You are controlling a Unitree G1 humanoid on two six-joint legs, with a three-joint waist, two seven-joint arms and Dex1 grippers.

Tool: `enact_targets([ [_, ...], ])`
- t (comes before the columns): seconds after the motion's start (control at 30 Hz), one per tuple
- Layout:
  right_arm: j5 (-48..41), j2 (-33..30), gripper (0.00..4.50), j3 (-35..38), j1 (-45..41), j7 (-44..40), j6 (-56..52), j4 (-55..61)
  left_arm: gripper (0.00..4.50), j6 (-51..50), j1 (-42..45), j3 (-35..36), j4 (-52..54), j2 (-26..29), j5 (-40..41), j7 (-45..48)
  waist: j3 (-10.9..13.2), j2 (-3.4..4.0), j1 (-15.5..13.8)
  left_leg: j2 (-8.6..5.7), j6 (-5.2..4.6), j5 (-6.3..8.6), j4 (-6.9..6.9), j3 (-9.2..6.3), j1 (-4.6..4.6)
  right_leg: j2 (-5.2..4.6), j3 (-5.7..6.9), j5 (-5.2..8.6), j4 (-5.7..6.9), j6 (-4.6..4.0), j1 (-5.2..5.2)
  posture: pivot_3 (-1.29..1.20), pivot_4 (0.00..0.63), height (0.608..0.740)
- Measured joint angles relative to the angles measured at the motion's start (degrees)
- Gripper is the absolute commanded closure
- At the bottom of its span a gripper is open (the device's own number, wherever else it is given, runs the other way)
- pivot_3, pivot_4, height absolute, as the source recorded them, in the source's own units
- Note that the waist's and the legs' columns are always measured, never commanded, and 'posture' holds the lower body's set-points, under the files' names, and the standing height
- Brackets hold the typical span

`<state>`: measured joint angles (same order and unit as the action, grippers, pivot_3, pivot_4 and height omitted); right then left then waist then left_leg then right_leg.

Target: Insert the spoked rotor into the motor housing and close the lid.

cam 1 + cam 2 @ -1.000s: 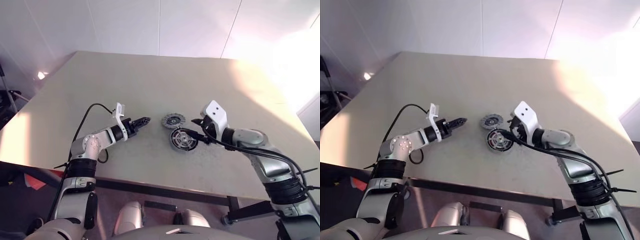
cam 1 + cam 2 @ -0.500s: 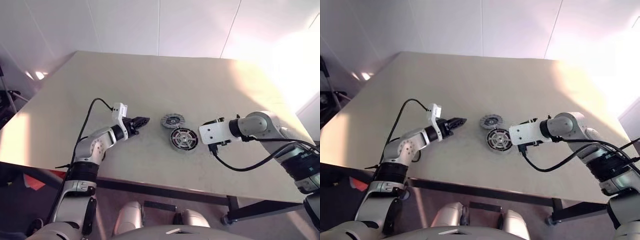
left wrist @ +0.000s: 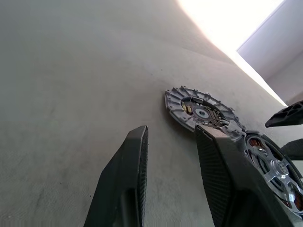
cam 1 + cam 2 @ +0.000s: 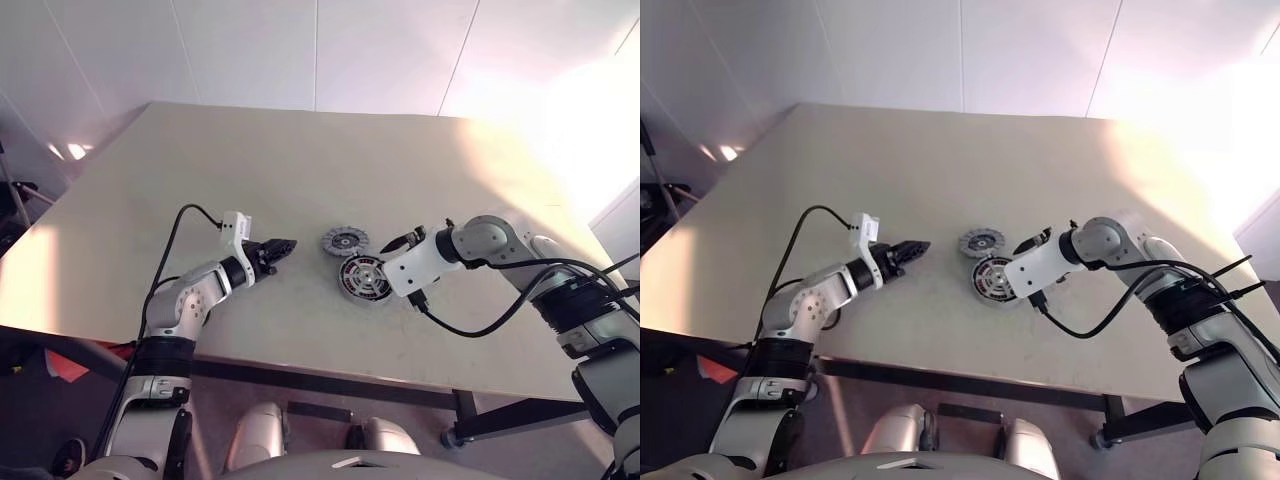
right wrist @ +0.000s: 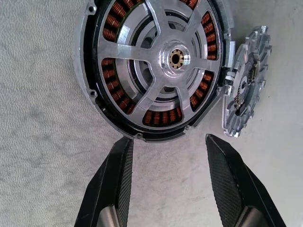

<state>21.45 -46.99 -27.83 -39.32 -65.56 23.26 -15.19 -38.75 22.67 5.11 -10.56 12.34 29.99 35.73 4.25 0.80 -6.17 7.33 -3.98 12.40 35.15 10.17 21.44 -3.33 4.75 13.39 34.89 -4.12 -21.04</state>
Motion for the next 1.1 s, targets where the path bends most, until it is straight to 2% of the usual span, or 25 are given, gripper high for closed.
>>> enact_targets([
  [0.5, 0.12, -3.44, 1.81, 0.63, 6.15, -1.26, 2.60, 5.76, 2.81, 0.01, -0.01, -1.24, -0.02, 0.80, -1.07, -0.32, 0.00, 0.00, 0.64, 0.02, 0.02, 0.02, 0.00, -0.01, -0.29, 0.00, 0.00, 0.00, 0.00, 0.00, 0.28, 0.00, 0.000, 0.740],
  [0.73, 1.09, -2.66, 1.81, 0.59, 5.31, -1.18, 2.35, 5.38, 2.81, 0.03, -0.26, -1.24, -0.01, 0.30, -1.24, -0.65, 0.00, 0.00, 0.70, 0.01, 0.04, 0.01, 0.00, 0.00, -0.34, 0.01, 0.00, -0.02, 0.01, -0.03, 0.30, 0.00, 0.000, 0.740],
  [0.9, 1.94, -2.07, 1.81, 0.87, 1.59, -0.63, 1.89, 2.88, 2.81, 0.03, -0.68, -1.31, -0.01, -0.25, -1.34, -1.23, 0.00, 0.00, 0.73, 0.02, 0.01, 0.00, 0.00, 0.00, -0.25, 0.01, 0.00, -0.02, 0.02, -0.04, 0.22, 0.00, 0.000, 0.740],
  [1.1, 0.85, -2.52, 1.81, 1.13, 2.81, -2.34, 2.37, 5.20, 2.81, 0.14, -0.66, -1.29, -0.14, -0.33, -1.63, -1.52, 0.00, 0.00, 0.66, 0.02, -0.03, 0.01, 0.00, 0.00, -0.14, 0.01, 0.00, -0.02, -0.02, -0.04, 0.15, 0.00, 0.000, 0.740],
])
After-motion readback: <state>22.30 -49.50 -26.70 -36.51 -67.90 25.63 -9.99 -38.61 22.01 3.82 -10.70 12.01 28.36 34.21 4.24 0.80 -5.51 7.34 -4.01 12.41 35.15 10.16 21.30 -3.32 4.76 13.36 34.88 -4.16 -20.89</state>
